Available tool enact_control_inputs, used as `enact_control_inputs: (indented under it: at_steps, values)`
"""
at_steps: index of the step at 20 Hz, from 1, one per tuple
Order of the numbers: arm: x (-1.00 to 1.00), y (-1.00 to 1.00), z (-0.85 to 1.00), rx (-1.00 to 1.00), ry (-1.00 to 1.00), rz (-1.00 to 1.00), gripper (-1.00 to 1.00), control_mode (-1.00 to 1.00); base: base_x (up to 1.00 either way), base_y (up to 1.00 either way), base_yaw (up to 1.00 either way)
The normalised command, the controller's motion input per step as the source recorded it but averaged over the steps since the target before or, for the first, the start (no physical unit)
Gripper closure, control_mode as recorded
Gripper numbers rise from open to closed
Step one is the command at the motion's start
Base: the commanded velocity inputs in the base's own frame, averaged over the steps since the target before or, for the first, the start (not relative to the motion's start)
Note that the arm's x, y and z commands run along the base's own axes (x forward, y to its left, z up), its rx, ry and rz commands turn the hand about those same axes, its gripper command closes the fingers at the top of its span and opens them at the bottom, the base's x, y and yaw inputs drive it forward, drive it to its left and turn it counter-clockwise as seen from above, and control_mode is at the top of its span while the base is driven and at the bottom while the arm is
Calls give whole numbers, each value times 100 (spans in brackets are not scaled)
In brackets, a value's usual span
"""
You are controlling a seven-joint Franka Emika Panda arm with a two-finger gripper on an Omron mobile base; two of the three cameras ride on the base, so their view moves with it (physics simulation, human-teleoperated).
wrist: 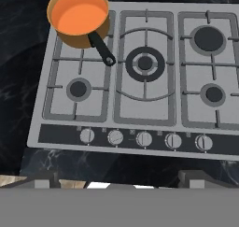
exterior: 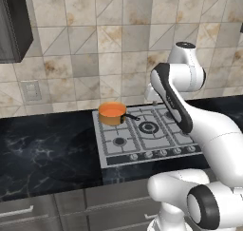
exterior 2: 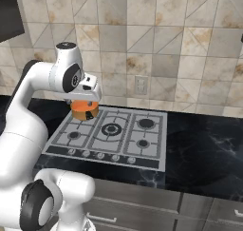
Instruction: Wait until the marinara sauce is simmered to a deep red color and then turn off the stove.
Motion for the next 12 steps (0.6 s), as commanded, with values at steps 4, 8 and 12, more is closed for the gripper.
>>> enact_control_inputs:
  at_steps: [4,8,12]
  values:
    - [0,0,0,0,0,0,-100,-100,0,0,0]
    - [0,0,0,0,0,0,-100,-100,0,0,0]
    - [0,0,0,0,0,0,-100,-100,0,0,0]
